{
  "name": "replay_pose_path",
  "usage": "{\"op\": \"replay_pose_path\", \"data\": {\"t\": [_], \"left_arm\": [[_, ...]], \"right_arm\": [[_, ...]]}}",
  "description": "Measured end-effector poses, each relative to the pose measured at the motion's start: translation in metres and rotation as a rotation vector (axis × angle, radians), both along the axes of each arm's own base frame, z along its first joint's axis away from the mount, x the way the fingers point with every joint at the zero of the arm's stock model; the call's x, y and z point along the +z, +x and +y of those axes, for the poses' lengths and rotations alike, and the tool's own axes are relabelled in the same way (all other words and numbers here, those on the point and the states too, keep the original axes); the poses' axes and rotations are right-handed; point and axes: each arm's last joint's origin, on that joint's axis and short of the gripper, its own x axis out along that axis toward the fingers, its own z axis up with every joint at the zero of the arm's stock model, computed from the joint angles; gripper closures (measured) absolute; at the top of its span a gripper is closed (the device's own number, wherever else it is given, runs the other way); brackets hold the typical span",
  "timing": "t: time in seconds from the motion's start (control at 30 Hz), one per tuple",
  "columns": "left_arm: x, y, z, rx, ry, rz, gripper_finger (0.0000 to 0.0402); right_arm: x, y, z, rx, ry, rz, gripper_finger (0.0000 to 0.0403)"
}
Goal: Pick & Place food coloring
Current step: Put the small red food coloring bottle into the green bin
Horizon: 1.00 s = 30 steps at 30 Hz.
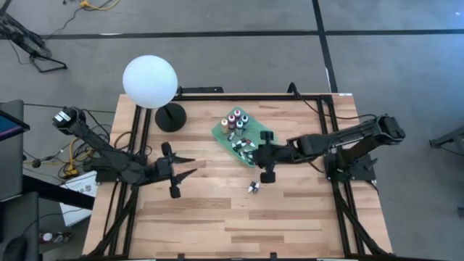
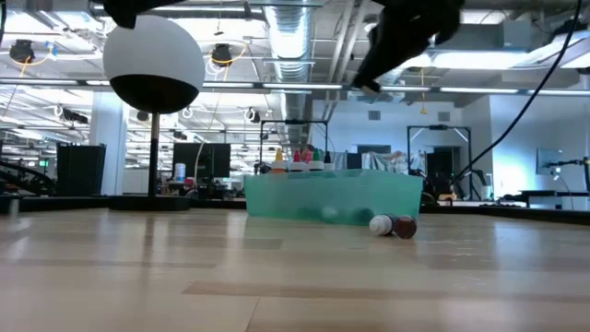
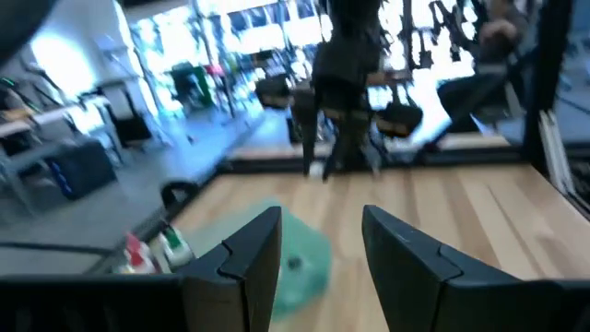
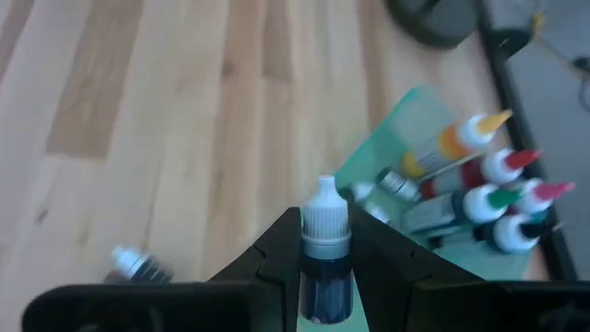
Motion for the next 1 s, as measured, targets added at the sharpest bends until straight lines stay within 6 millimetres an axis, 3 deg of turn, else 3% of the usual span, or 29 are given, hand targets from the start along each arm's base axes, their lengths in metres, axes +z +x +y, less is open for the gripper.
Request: {"op": "replay_pose_path", "data": {"t": [0.33, 0.53, 0.7, 1.0], "left_arm": [[0.001, -0.002, -0.003, -0.025, 0.068, 0.015, 0.0253], [0.018, -0.023, -0.008, -0.132, 0.119, -0.033, 0.0253], [0.008, -0.027, -0.006, -0.159, 0.112, 0.013, 0.0253], [0.008, -0.027, -0.006, -0.157, 0.099, 0.006, 0.0253]], "right_arm": [[-0.007, 0.018, -0.031, -0.082, -0.006, -0.048, 0.0328], [-0.009, 0.019, -0.034, -0.083, 0.018, -0.045, 0.0328], [-0.008, 0.02, -0.037, -0.088, 0.014, -0.05, 0.0328], [-0.012, 0.021, -0.06, -0.157, 0.026, -0.04, 0.0328]]}}
